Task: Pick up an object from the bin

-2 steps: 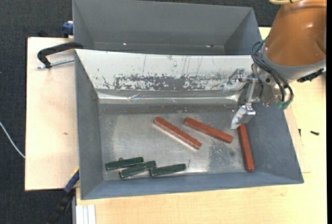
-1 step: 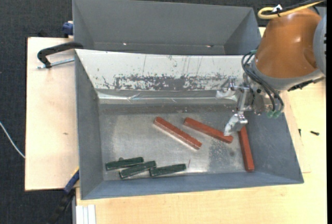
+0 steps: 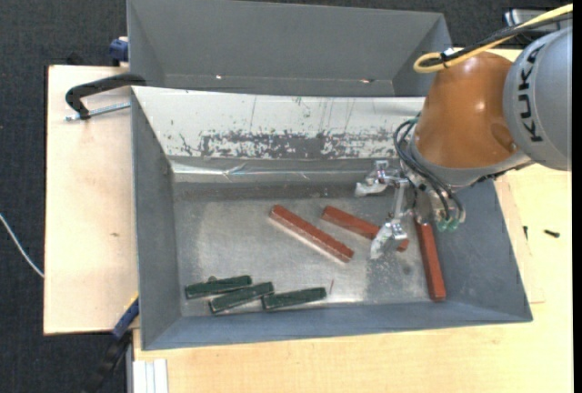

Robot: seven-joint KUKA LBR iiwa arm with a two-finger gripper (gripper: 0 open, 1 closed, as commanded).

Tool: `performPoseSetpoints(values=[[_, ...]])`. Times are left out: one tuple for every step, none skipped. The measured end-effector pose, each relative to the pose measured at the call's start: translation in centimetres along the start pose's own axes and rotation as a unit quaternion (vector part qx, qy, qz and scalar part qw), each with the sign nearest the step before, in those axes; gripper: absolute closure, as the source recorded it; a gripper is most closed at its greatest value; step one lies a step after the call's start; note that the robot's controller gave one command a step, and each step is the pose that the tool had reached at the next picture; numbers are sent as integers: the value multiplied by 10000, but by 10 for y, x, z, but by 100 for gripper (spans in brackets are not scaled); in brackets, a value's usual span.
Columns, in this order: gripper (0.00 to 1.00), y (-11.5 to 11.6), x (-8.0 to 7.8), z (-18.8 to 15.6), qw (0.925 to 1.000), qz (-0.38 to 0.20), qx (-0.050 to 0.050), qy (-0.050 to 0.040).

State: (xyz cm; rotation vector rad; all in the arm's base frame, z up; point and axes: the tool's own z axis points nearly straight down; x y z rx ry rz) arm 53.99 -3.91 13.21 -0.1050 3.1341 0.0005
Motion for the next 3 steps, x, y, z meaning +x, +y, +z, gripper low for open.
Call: performPoseSetpoints(values=[[100,-23,-7,56,9995,312,-12,63],[100,-23,-7,56,9995,311,-11,60],[100,-4,-15,-99,9998,181,2,-20]])
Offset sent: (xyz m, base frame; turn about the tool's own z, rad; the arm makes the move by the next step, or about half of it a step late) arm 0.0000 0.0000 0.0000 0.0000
